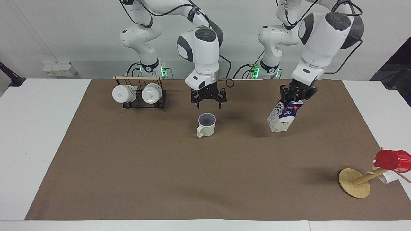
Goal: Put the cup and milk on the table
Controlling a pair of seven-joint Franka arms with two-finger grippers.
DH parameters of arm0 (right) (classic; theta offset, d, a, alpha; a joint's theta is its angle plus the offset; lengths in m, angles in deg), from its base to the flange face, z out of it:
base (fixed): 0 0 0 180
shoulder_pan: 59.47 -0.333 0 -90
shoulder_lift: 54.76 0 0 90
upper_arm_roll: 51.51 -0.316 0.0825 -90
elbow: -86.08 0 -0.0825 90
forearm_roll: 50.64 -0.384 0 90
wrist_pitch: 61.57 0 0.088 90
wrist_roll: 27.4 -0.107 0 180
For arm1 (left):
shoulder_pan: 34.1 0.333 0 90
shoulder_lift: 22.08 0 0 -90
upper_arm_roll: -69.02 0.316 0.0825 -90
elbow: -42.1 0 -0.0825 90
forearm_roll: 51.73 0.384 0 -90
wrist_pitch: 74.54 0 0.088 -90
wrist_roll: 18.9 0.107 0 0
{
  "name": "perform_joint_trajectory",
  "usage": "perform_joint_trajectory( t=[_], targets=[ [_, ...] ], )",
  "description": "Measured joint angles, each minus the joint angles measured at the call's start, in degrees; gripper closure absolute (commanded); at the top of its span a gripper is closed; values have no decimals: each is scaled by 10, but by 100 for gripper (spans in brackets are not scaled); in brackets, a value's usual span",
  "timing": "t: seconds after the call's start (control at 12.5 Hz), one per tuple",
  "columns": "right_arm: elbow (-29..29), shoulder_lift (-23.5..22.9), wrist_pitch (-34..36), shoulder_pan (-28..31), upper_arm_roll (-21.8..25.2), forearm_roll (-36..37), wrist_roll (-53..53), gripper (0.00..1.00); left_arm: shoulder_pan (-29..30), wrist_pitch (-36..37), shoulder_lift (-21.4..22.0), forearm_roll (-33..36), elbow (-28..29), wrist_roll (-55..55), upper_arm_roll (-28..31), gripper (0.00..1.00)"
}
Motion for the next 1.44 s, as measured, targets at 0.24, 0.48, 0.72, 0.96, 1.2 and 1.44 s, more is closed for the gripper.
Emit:
perform_joint_trajectory(
  t=[0.24,0.48,0.72,0.96,1.2,1.44],
  targets=[
    [0,40,51,39,1,0,42,0,-68,-6,0,-10,-1,-74,-2,74],
    [0,72,88,87,3,0,94,0,-124,-48,-14,-11,10,-126,-2,76],
    [0,101,114,137,4,-1,141,0,-138,-112,-37,-11,47,-138,-1,76],
    [17,114,154,176,4,-9,168,0,-140,-132,-57,-8,54,-149,-1,76],
    [37,116,187,214,5,-15,175,0,-142,-135,-64,-2,54,-152,-1,76],
    [49,117,210,252,5,-16,180,0,-144,-136,-70,6,56,-154,0,77]
  ],
)
